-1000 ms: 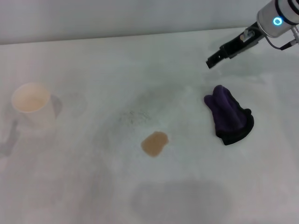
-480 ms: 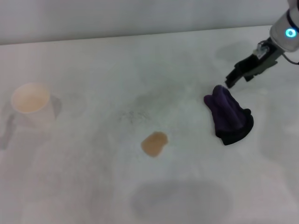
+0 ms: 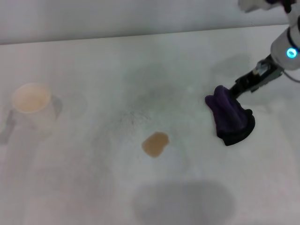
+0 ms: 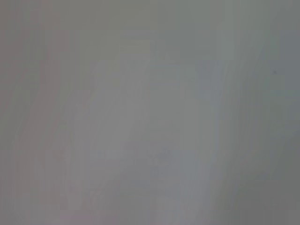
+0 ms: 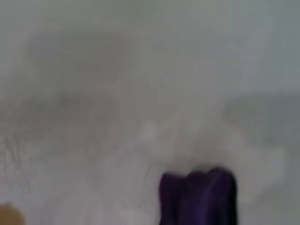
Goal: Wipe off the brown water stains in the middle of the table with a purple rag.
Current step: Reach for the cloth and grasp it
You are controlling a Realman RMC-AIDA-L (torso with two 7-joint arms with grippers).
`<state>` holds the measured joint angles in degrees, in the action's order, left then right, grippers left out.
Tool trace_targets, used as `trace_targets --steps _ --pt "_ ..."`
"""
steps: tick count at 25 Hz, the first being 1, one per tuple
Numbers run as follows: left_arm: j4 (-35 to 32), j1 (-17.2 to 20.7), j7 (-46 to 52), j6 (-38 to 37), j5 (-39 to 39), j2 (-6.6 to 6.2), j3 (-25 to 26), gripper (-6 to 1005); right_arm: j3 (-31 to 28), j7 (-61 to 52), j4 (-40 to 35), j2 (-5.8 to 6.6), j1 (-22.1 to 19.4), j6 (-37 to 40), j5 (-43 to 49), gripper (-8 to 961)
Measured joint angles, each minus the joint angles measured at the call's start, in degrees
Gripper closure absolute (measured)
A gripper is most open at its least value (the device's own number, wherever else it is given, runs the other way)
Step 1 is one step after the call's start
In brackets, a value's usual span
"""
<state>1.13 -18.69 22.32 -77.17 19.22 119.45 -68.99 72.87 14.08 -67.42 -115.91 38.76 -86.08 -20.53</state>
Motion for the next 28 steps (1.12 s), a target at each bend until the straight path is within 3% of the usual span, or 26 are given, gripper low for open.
trace_targets --steps 11,28 --pt "0.05 -0.05 0.01 0.91 0.08 0.0 -0.33 106 12.5 -8.49 -2.1 -0.03 -2.71 3.32 -3.79 294" --pt "0.01 0.04 0.01 0.92 0.48 0.0 -0.44 106 13.75 -7.69 4.93 0.13 -2.82 11.14 -3.24 322"
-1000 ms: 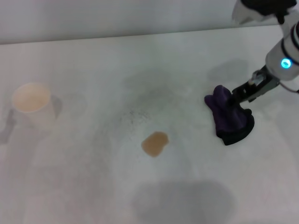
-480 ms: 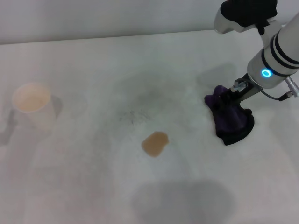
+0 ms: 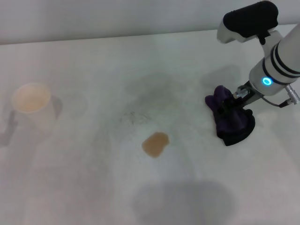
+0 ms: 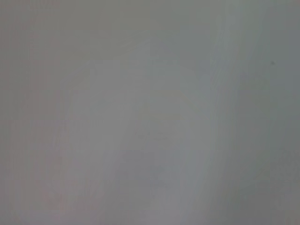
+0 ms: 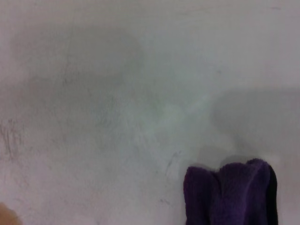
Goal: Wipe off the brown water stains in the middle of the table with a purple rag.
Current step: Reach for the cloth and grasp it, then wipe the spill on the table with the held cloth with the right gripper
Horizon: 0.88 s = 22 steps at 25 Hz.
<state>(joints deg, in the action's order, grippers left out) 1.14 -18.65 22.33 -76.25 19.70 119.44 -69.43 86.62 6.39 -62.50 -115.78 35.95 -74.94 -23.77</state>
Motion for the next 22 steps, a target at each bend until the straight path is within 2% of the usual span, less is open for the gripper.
trace_targets --steps 7,13,18,21,22 --pt "0.0 -0.03 0.0 -0.03 0.08 0.0 0.0 107 0.33 0.38 2.76 0.13 0.37 2.26 0.0 366" --pt "0.0 0.02 0.0 -0.04 0.08 0.0 0.0 106 -0.48 0.66 3.84 0.31 0.52 2.67 -0.03 469" --pt "0.0 -0.04 0.0 -0.04 0.08 0.0 0.0 107 -0.88 2.36 4.54 0.43 0.74 2.88 -0.09 510" --pt "0.0 -0.05 0.0 -0.04 0.08 0.0 0.0 107 -0.95 2.9 4.51 0.45 0.75 2.98 -0.08 691" --pt "0.0 -0.06 0.0 -0.04 0.08 0.0 0.0 107 -0.98 3.09 4.32 0.46 0.76 2.98 -0.11 721"
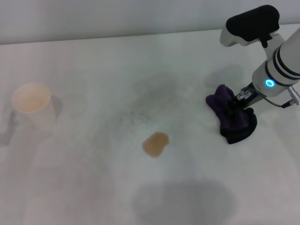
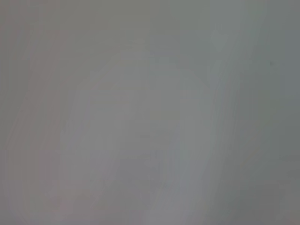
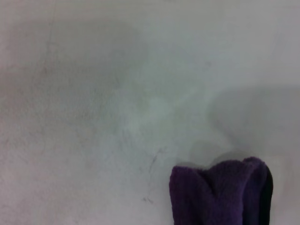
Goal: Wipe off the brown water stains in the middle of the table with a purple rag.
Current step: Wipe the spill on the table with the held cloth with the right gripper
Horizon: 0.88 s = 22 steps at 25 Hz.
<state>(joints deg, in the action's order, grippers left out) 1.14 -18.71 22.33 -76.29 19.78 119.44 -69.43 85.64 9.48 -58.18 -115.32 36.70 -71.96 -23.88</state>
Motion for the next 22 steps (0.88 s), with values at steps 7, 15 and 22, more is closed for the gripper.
trace_targets --steps 7,15,22 --pt "0.0 -0.02 0.0 0.01 -0.22 0.0 0.0 107 -2.87 4.96 -5.13 -0.15 -0.38 -3.6 -3.22 840" --pt "0.0 0.0 0.0 0.01 -0.46 0.0 0.33 108 9.52 11.2 -10.65 -0.58 2.17 -6.4 -14.43 841" --pt "0.0 -0.09 0.0 0.01 -0.45 0.0 0.36 107 24.78 10.76 -9.99 -0.82 4.21 2.37 -15.47 843"
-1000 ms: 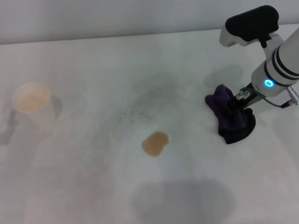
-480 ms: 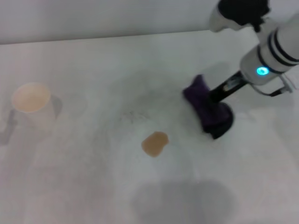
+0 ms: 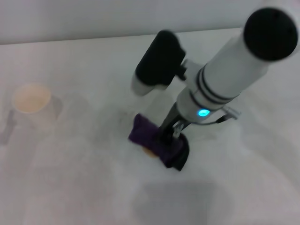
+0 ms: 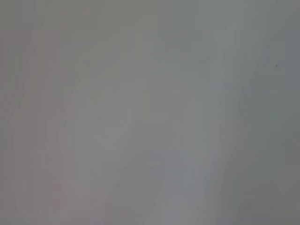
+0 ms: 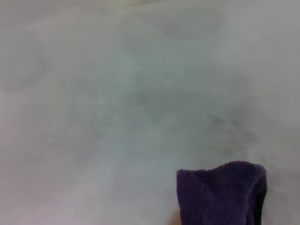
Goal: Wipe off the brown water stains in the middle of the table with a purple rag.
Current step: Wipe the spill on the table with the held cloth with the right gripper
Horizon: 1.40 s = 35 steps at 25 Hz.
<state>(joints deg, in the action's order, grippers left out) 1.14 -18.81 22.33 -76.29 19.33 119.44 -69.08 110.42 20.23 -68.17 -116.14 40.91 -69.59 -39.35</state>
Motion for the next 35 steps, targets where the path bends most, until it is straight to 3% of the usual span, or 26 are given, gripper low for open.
trace_targets --steps 7,12,16,27,31,35 --pt "0.0 0.0 0.2 0.0 0.01 0.17 0.0 107 8.91 1.5 3.91 -0.02 1.28 6.45 -7.07 845" --pt "0.0 0.0 0.31 0.0 0.01 0.18 0.0 107 11.26 5.23 6.49 -0.04 2.37 9.27 -12.91 846" --pt "0.0 0.0 0.34 0.0 0.0 0.18 0.0 106 8.94 4.97 8.51 -0.04 2.42 11.1 -10.34 847" --pt "0.0 -0.53 0.28 -0.04 -0.08 0.11 0.0 107 -4.77 4.5 13.82 0.37 1.41 11.18 2.37 850" --pt "0.0 -0.66 0.16 -0.04 -0.09 0.09 -0.01 107 -2.71 4.96 12.19 0.06 1.06 10.04 0.62 850" --pt "-0.01 -0.69 0.16 -0.02 -0.1 0.09 -0.01 107 3.93 5.14 9.48 -0.04 1.55 10.03 -6.01 850"
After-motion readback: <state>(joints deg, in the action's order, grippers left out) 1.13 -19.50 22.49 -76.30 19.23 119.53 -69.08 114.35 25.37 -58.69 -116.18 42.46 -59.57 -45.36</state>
